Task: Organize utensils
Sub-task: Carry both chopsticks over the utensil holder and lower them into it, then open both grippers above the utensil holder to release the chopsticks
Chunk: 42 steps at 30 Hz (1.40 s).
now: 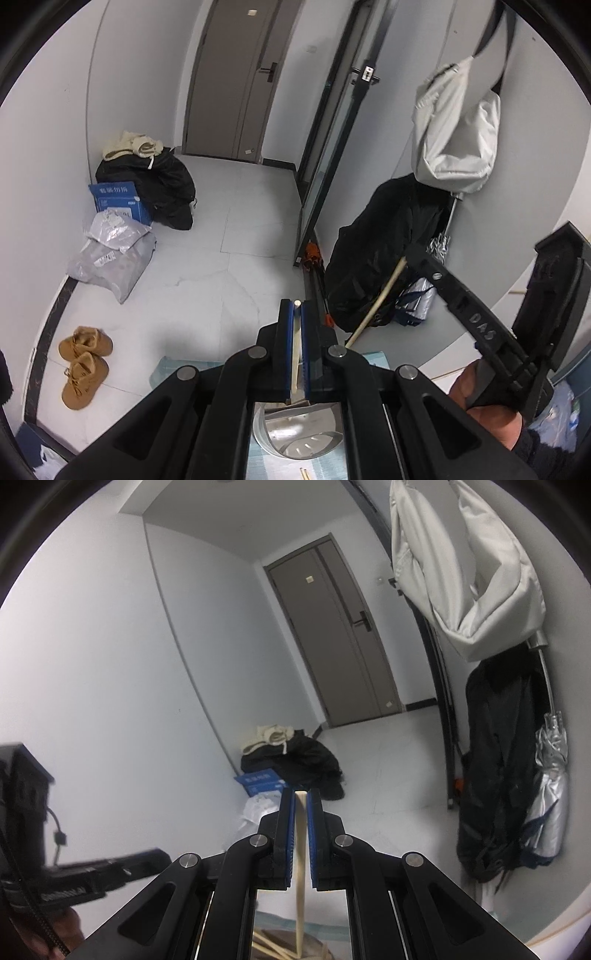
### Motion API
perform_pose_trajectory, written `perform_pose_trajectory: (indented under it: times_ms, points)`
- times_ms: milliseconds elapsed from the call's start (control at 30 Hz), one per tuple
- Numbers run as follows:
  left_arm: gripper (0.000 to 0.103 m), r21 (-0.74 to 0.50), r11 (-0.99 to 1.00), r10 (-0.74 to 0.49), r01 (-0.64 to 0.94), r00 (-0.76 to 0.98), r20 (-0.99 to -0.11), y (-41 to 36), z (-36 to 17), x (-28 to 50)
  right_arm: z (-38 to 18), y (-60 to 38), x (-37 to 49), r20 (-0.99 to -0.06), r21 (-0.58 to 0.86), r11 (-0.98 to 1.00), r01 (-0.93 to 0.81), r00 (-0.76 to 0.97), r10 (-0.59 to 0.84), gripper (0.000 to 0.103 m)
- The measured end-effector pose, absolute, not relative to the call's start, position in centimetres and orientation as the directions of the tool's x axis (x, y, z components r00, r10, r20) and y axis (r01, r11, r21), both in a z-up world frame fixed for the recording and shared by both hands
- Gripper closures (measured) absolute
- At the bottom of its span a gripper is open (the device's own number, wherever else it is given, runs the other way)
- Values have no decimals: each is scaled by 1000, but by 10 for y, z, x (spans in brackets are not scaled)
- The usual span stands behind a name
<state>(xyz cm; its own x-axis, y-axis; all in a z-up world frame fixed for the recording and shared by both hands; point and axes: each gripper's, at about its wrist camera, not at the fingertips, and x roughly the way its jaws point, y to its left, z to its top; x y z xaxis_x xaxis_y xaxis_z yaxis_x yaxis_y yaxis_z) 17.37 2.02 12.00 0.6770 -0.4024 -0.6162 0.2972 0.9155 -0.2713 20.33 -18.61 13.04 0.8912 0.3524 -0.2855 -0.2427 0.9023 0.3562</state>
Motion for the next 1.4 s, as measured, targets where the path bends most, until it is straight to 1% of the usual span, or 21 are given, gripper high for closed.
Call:
perform_pose_trajectory:
  times_ms: [200,300,400,600,700,900,1000,1067,1100,1167,1233,1367,1400]
  points:
    - [103,-232,917,-397,325,674,-623,10,114,172,114,-181,201,-303,331,909,-253,884,356,97]
    - [103,-242,912,-408,331,666,-625,7,111,170,109,-182,197,-292,333,902,-274,880,375,97]
    - [103,-238,914,-402,327,663,-631,5,105,170,104,-182,195,-307,333,901,-279,871,384,97]
    - [103,-230,919,-391,320,657,-645,2,95,168,91,-180,193,-354,328,900,-286,846,398,97]
    - [103,-253,917,-397,308,641,-657,3,89,170,82,-178,195,-385,339,892,-298,821,421,95]
    - [103,-297,911,-411,285,614,-673,6,82,170,71,-169,196,-460,352,881,-316,761,457,94]
    - [98,-294,916,-401,273,607,-686,5,82,166,67,-168,190,-482,352,881,-316,745,461,94]
    - [89,-291,918,-397,271,610,-686,4,82,162,67,-169,185,-489,358,878,-317,738,466,93]
    - [86,-290,918,-395,269,616,-681,4,83,158,67,-170,182,-493,358,880,-312,737,462,92]
    - [74,-278,924,-383,264,629,-676,4,85,150,67,-175,176,-491,365,878,-311,737,465,90]
    - [67,-268,928,-373,260,641,-670,4,87,144,68,-179,168,-490,365,880,-304,741,460,85]
    - [58,-257,936,-352,242,669,-654,8,92,132,75,-186,150,-475,357,883,-304,755,452,82]
    - [57,-259,937,-348,233,676,-650,9,94,127,76,-187,145,-473,353,885,-303,758,449,79]
